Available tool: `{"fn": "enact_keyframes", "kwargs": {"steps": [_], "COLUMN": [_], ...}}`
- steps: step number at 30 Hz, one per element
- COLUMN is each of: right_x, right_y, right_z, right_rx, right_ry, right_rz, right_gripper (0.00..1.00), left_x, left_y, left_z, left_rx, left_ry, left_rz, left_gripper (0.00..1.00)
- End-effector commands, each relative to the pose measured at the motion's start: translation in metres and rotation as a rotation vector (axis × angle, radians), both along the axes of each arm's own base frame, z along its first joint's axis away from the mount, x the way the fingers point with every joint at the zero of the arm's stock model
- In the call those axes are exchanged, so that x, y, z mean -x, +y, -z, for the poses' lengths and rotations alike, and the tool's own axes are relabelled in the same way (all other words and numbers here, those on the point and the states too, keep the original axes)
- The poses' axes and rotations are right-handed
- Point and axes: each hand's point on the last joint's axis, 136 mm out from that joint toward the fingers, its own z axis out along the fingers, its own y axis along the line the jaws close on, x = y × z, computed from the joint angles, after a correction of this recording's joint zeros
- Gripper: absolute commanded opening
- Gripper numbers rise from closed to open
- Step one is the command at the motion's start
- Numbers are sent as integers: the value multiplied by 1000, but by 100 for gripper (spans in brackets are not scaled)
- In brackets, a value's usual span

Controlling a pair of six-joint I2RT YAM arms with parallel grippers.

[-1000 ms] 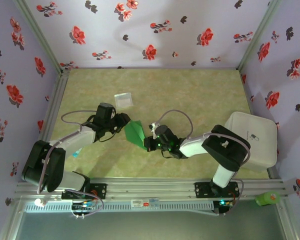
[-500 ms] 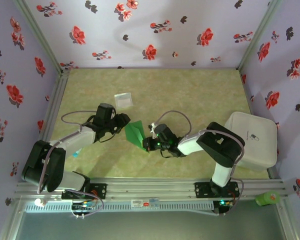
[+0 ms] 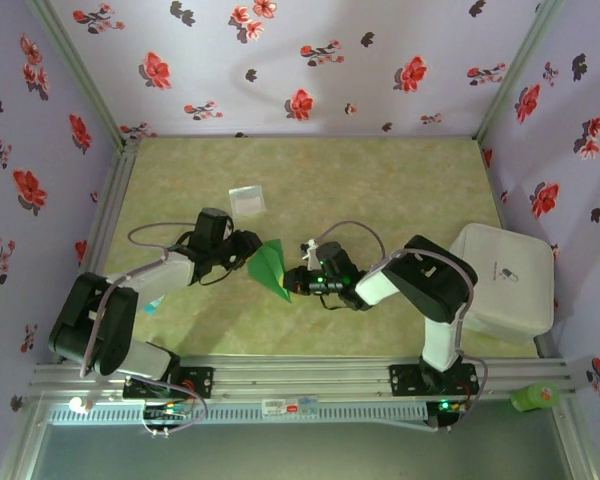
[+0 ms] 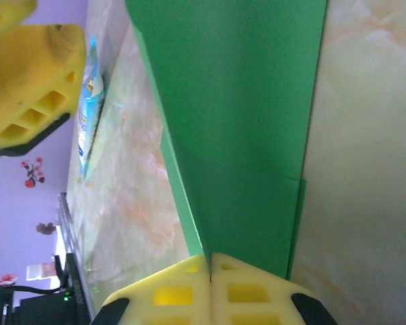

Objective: Fold a paper plane with a square sheet of paper (pick it up from the middle)
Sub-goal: Fourth fold the wing at the center of the table.

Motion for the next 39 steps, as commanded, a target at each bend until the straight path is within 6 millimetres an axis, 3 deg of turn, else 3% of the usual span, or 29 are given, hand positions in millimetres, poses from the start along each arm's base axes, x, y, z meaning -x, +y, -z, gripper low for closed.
{"fn": "enact_keyframes", "kwargs": {"steps": [1, 9, 30, 39], "right_x": [3, 1, 1, 0], "right_y": [2, -3, -9, -11], "right_z": [-2, 6, 17, 18], "right_rx": [-48, -18, -9, -9], "right_ry": [43, 79, 138, 151], "right_rz": [-8, 14, 38, 43], "right_gripper": [4, 3, 2, 2], "left_x": [0, 2, 5, 1], "left_y": [-6, -19, -43, -43], "left_z": [3, 6, 26, 37], "left_rx": [27, 62, 100, 90], "left_ry": [-12, -16, 4, 19], "left_rz": [45, 98, 160, 144], "left_gripper": [28, 20, 17, 16]}}
